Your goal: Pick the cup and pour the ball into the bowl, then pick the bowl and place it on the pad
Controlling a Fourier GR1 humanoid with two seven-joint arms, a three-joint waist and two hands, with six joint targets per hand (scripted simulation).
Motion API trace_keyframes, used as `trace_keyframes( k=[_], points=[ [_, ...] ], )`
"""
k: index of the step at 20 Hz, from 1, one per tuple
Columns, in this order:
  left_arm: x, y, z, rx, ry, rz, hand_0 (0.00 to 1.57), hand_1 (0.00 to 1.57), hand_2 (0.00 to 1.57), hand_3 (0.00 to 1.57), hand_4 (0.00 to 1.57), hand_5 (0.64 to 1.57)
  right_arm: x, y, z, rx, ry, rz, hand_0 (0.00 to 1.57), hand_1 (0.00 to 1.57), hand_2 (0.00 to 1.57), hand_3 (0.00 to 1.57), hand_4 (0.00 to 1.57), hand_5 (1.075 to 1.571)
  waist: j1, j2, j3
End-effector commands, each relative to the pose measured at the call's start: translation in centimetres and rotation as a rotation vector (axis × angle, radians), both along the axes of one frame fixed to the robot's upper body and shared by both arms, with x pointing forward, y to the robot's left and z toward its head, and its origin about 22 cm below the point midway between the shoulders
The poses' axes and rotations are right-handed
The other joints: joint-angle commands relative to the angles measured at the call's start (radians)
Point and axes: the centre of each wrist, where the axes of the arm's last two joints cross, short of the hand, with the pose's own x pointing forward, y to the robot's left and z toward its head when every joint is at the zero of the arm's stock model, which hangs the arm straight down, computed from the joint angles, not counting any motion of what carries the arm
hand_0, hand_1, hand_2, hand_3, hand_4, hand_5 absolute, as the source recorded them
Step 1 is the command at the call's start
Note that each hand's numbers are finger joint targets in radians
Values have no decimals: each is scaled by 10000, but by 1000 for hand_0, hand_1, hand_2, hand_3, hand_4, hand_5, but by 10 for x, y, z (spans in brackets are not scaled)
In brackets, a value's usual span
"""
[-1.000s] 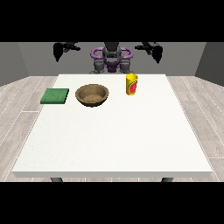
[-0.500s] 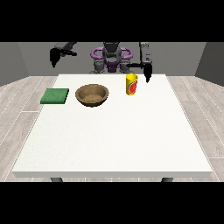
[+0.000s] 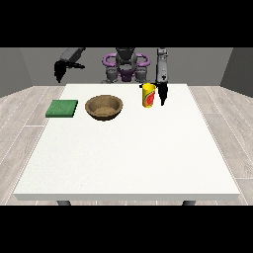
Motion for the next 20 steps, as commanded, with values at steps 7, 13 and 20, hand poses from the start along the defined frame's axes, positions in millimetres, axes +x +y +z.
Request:
trace_keyframes(
  k=[7,13,20],
  points=[
    [8,-12,-31,208,338,52,0,0,0,0,0,1524,5,2,-15,38,392,-29,0,0,0,0,0,1571,24,-205,-2],
    [0,-2,-37,2760,-732,1372,1245,1245,1571,1571,1329,1287,15,-9,19,-304,-884,530,0,0,0,0,0,1570,-780,905,0],
    [-1,-21,-36,3304,-331,2082,1327,1327,1571,1571,1500,1241,22,-26,48,-537,-581,607,0,0,0,0,0,1570,-1190,515,-7]
  ],
)
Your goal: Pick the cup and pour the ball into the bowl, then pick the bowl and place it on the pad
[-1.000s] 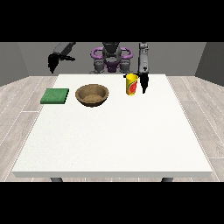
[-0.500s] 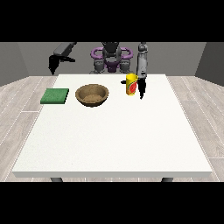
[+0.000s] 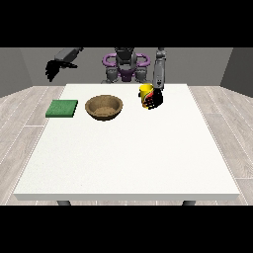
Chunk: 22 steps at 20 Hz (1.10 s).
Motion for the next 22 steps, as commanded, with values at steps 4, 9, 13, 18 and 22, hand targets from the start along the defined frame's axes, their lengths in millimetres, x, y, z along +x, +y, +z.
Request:
trace_keyframes(
  k=[4,9,13,18,22],
  points=[
    [-18,-35,-15,1597,2528,-323,1341,1341,1571,1571,1532,1304,-28,-26,-46,51,2494,-577,0,0,0,0,0,1570,461,-2452,-234],
    [54,79,83,4708,2472,1209,1440,1440,1571,1571,1571,1303,-20,-11,-53,368,2489,-755,0,0,0,0,0,1569,786,-2613,-212],
    [84,64,119,5548,2629,1715,1459,1459,1571,1571,1571,1294,-19,-22,-55,502,2509,-743,0,0,0,0,0,1568,654,-2302,-242],
    [93,23,126,6368,2713,1476,1486,1486,1571,1571,1571,1274,-7,-36,-39,567,2307,-1021,0,0,0,0,0,1568,864,-2340,-253],
    [107,13,151,7170,2497,1819,1491,1491,1571,1571,1571,1273,-7,-39,-44,529,2304,-971,0,0,0,0,0,1569,904,-2265,-252]
  ],
)
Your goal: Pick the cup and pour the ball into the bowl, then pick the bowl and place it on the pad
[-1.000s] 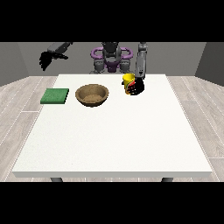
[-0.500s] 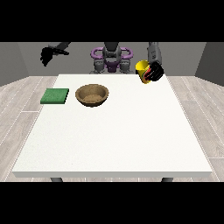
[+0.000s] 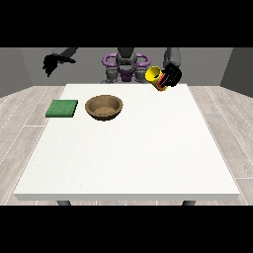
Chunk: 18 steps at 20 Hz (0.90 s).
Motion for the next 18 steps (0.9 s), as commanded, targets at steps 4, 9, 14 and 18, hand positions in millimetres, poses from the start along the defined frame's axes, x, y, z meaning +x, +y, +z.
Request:
trace_keyframes(
  k=[4,9,14,18],
  points=[
    [21,-45,29,2040,-196,649,1501,1501,1571,1571,1508,1244,4,-4,0,93,-197,327,0,0,0,0,0,1570,-366,-42,-1],
    [26,-99,41,4956,-254,123,1553,1553,1571,1571,1571,1203,-2,-13,-12,52,557,-19,0,0,0,0,0,1570,-238,-797,21],
    [10,-146,17,7782,-938,-765,1501,1501,1571,1571,1380,1400,-13,-18,-26,235,654,-29,0,0,0,0,0,1571,-230,-865,22],
    [9,-176,23,9556,-1017,-1433,1498,1498,1571,1571,1571,1056,1,-21,-10,171,-1,423,0,0,0,0,0,1571,-609,-182,7]
  ],
)
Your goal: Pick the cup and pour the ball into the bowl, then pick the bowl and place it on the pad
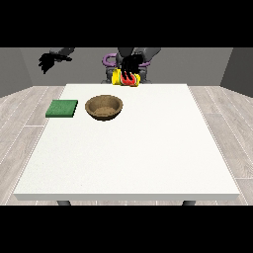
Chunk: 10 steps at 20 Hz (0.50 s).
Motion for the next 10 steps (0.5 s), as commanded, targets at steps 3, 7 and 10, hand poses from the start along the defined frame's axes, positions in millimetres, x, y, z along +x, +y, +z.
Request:
trace_keyframes(
  k=[3,7,10],
  points=[
    [-8,-23,-16,4417,-334,-691,1536,1536,1571,1571,1571,1124,7,10,-1,78,88,274,0,0,0,0,0,1570,-267,-118,-2],
    [-8,-36,-13,6246,-663,-800,1498,1498,1571,1571,1491,1236,16,9,6,250,222,167,0,0,0,0,0,1571,-53,-216,-17],
    [-16,-44,-21,7275,-521,-1322,1457,1457,1571,1571,1509,1178,1,5,-8,-8,333,-207,0,0,0,0,0,1571,155,-428,-19]
  ],
)
